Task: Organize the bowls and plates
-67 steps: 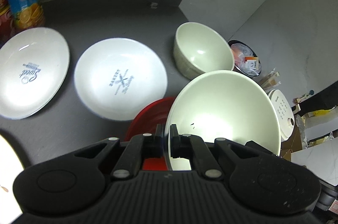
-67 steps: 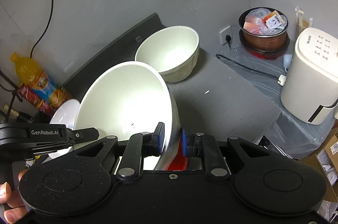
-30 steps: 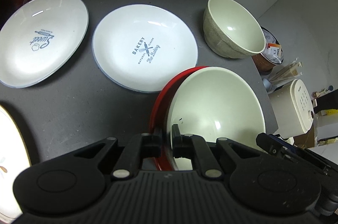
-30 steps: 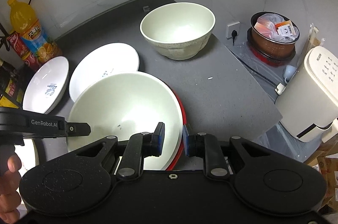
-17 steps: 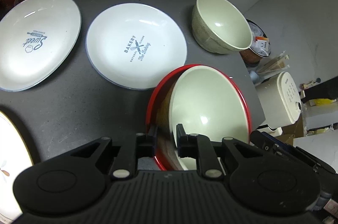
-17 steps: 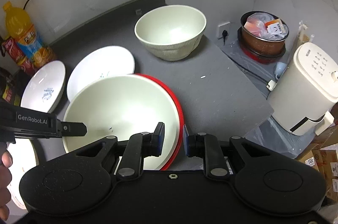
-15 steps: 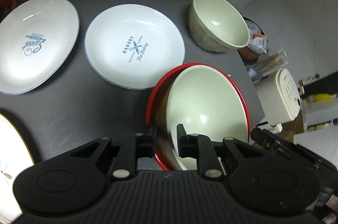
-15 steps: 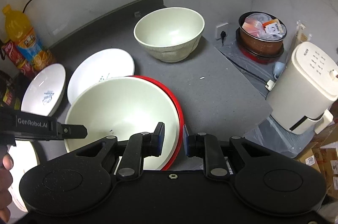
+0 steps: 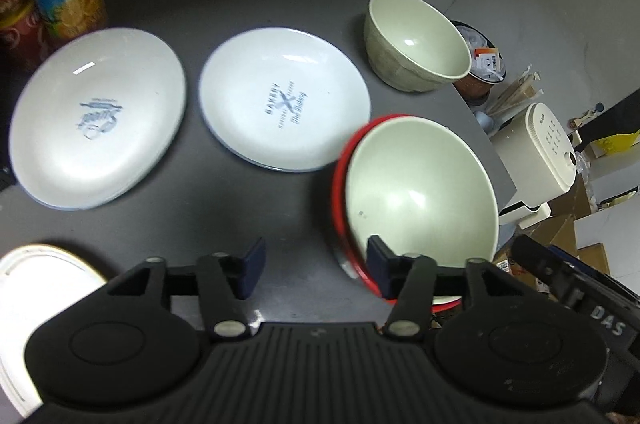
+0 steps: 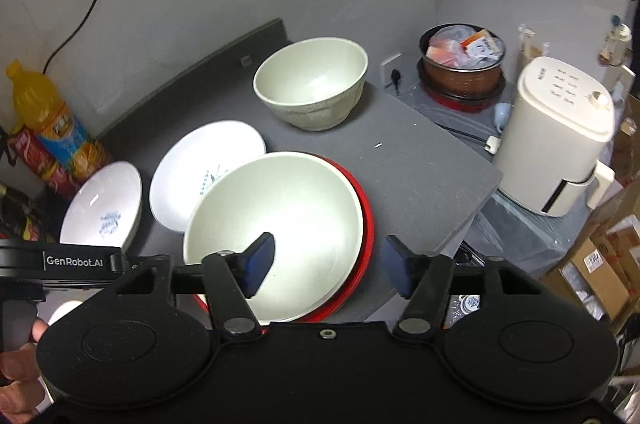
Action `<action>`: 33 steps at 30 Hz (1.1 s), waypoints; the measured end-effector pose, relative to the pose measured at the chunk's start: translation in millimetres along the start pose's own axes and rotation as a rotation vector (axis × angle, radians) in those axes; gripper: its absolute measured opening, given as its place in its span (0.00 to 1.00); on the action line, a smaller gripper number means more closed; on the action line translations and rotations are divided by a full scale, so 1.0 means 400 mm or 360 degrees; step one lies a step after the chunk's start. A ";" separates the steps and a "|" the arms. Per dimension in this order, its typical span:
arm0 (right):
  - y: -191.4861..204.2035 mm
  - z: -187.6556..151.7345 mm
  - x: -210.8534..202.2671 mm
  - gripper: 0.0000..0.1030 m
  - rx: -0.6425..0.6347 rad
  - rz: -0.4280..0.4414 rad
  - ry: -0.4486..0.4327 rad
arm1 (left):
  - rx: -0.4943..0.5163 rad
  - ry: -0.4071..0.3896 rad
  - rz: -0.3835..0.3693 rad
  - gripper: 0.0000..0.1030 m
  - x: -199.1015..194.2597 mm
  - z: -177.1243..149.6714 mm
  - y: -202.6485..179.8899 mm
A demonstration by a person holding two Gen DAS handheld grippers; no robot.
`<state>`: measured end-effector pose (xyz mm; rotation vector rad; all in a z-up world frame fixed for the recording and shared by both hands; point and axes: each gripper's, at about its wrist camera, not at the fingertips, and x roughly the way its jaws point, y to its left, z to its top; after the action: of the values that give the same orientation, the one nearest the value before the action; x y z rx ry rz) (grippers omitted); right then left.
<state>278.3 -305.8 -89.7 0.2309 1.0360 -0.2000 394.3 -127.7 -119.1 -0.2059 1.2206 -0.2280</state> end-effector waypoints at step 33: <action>-0.115 0.238 0.134 0.90 -0.0019 0.0178 -0.0105 | -0.0130 -0.0223 0.0025 0.67 0.064 0.240 -0.112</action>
<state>370.6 -379.8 -93.9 0.2689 0.9558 -0.0992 490.4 -174.4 -98.1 -0.2788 1.0928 -0.1474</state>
